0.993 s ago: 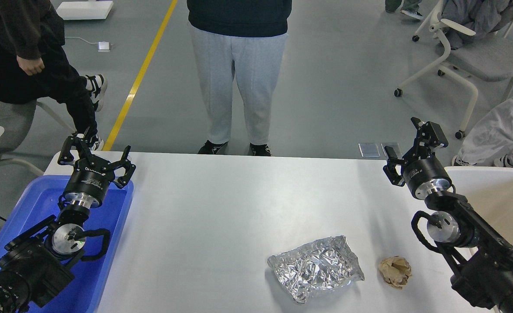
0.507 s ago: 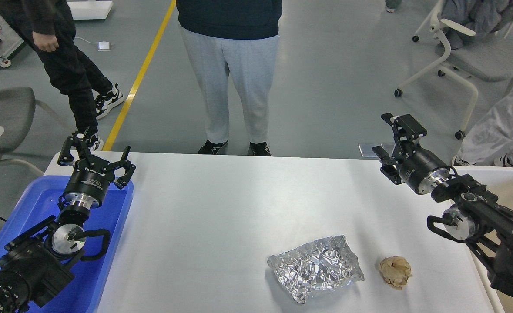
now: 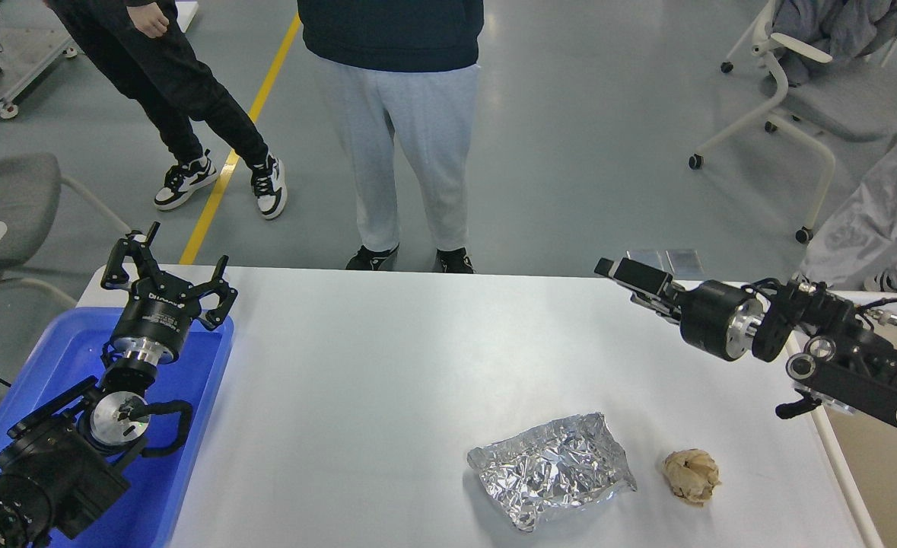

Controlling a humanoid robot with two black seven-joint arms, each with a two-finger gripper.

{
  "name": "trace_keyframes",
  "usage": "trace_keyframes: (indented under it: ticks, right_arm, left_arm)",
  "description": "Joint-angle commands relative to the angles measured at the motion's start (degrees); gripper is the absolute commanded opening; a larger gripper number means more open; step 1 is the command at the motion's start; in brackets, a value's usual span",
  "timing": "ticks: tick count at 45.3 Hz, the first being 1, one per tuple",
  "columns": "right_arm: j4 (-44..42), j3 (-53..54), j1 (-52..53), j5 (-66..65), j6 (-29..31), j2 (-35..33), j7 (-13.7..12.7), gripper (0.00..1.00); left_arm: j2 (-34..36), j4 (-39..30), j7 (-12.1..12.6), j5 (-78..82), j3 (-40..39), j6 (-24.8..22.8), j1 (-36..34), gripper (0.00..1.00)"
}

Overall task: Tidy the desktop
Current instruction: 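Swing the right gripper inward and lower it toward the foil package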

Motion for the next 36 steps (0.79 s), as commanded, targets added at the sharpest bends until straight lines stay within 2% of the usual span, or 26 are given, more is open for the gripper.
trace_keyframes:
  ticks: [1,12,19,30,36]
  right_arm:
    - [0.43,-18.30,11.32,-5.73,1.79,-1.50,-0.30,1.00]
    - [0.86,-24.89,16.51,-8.62,4.08,-1.33,-0.13,1.00]
    - [0.42,-31.93,17.57,-16.36,3.73,-0.10,-1.53,1.00]
    - [2.79,-33.25,17.31,-25.41,3.90,0.43,-1.09,1.00]
    - [2.62,-32.73,17.04,-24.89,3.99,1.75,-1.88,1.00]
  left_arm:
    - [0.00,-0.08,0.01,0.00,0.00,0.00,0.00,1.00]
    - [0.00,0.01,0.01,0.00,0.00,0.00,0.00,1.00]
    - [0.00,0.01,0.01,0.00,0.00,0.00,0.00,1.00]
    - [0.00,0.01,0.01,0.00,0.00,0.00,0.00,1.00]
    - [0.00,0.01,-0.07,0.00,0.00,0.00,0.00,1.00]
